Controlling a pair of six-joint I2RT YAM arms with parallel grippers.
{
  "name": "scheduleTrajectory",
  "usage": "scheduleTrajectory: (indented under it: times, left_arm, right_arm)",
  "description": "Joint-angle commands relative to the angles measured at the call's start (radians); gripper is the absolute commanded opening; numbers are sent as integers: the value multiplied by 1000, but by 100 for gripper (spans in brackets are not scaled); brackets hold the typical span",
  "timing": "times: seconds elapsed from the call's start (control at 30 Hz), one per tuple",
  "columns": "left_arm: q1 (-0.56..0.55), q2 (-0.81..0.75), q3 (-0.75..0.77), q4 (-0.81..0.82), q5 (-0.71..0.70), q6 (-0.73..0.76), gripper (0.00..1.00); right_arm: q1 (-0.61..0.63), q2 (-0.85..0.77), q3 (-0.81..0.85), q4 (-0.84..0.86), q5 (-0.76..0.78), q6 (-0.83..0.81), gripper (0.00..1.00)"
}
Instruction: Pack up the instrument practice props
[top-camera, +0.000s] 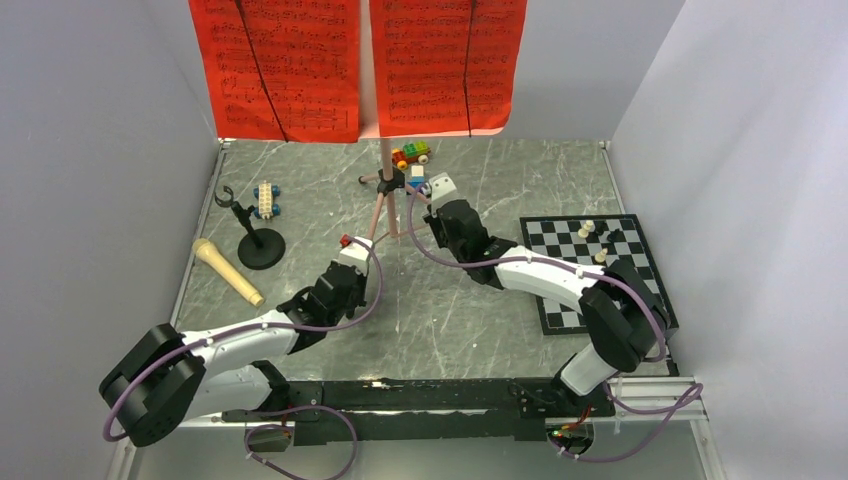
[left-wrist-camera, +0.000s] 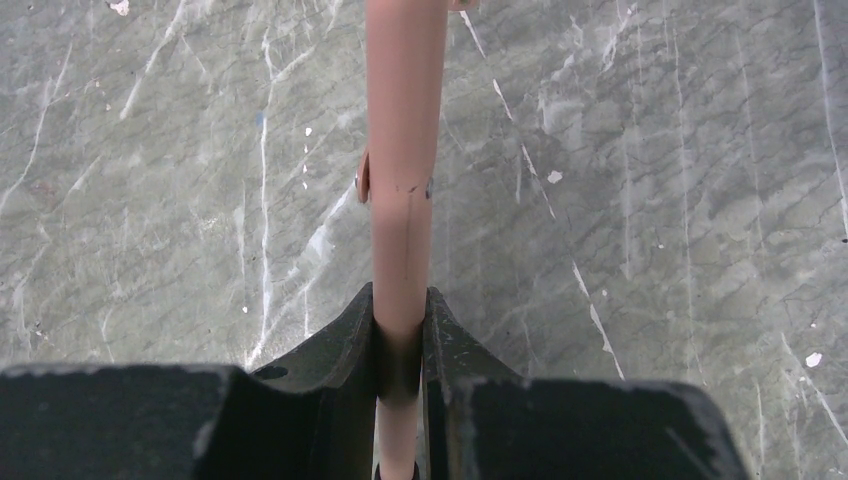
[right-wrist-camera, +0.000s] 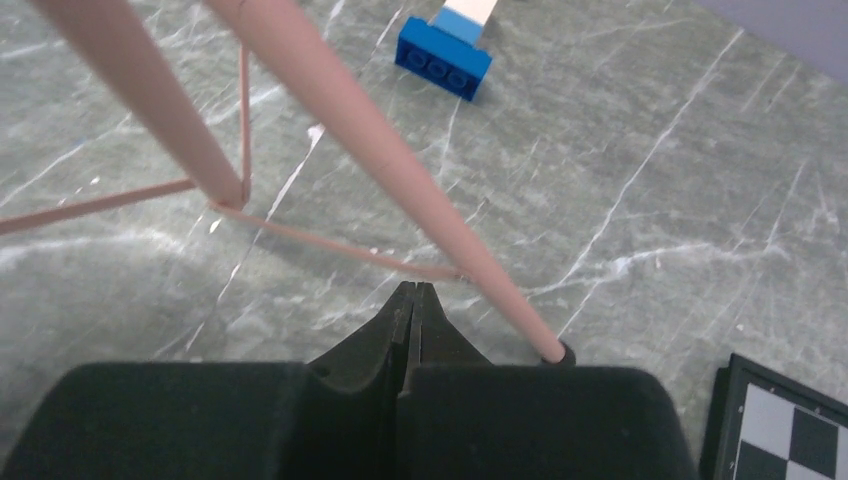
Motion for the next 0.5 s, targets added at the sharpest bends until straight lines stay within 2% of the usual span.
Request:
scheduleTrajectory:
  times: [0.0,0.03,0.07,0.13,0.17,0.23,0.3,0.47]
  left_arm:
    - [-16,-28,-38,-22,22,-74,0]
    - [-16,-30,-41,-20,24,-74,0]
    - [-17,-31,-44,-19,25,-75,0]
    - [-20,-31,-47,-20,28,-79,0]
    - [-22,-32,-46,-22,28,-79,0]
    - [-26,-34,-43,-29,24,-82,0]
    - [-27,-40,-44,-35,22,-83,0]
    - [-34,-55,-44,-48,18,-81,0]
  right_arm:
    - [32,-77,-54,9,0,62,0]
    - [39,-84,-63,13,14,59,0]
    - [43,-89,-69,18,31,54,6]
    - [46,-97,-66,25,42,43,37]
    - [46,-100,-61,31,48,42,47]
    - [48,-101,-51,51,58,6,60]
    - [48,-84,-32,73,77,-33,66]
    - [46,7,41,121,105,-148,68]
